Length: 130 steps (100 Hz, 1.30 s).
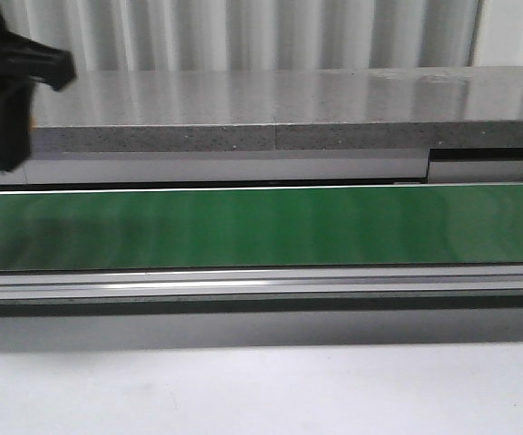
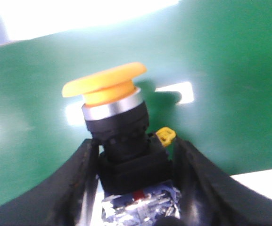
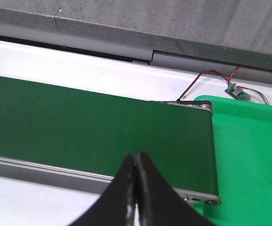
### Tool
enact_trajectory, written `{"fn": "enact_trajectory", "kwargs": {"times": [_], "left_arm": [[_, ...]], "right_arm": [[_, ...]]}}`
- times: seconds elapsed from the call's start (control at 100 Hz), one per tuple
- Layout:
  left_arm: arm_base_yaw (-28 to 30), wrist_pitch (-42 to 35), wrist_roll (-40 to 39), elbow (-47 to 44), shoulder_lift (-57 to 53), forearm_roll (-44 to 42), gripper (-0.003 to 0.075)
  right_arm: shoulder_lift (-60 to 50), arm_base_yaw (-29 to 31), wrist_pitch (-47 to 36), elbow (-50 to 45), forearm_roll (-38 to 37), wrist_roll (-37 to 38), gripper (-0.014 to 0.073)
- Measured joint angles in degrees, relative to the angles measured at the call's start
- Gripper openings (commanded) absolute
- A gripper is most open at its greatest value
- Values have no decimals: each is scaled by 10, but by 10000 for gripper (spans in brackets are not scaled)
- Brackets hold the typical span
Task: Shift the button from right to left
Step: 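Close the left gripper on the button's blue base and lift it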
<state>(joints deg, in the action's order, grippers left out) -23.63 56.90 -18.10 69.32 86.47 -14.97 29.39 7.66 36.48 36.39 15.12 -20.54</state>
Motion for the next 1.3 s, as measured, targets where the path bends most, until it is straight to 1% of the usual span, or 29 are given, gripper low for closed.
{"fn": "enact_trajectory", "kwargs": {"times": [0.11, 0.23, 0.29, 0.37, 0.5, 0.63, 0.77, 1.05, 1.3], "left_arm": [[68, 9, 21, -14, -38, -8, -20], [164, 8, 62, -35, -51, -9, -20], [206, -6, 87, -47, -51, 3, -20], [268, -28, 125, -60, -51, 40, -20], [338, -61, 181, -67, -46, 76, -20], [392, -91, 199, -65, -12, 83, -20], [421, -106, 206, -49, 53, 82, -20], [426, -112, 209, 26, 179, 82, -20], [428, -111, 212, 39, 202, 82, -12]], "right_arm": [[0, 0, 0, 0, 0, 0, -67], [0, 0, 0, 0, 0, 0, -67], [0, 0, 0, 0, 0, 0, -67], [0, 0, 0, 0, 0, 0, -67], [0, 0, 0, 0, 0, 0, -67], [0, 0, 0, 0, 0, 0, -67], [0, 0, 0, 0, 0, 0, -67], [0, 0, 0, 0, 0, 0, -67], [0, 0, 0, 0, 0, 0, -67]]}}
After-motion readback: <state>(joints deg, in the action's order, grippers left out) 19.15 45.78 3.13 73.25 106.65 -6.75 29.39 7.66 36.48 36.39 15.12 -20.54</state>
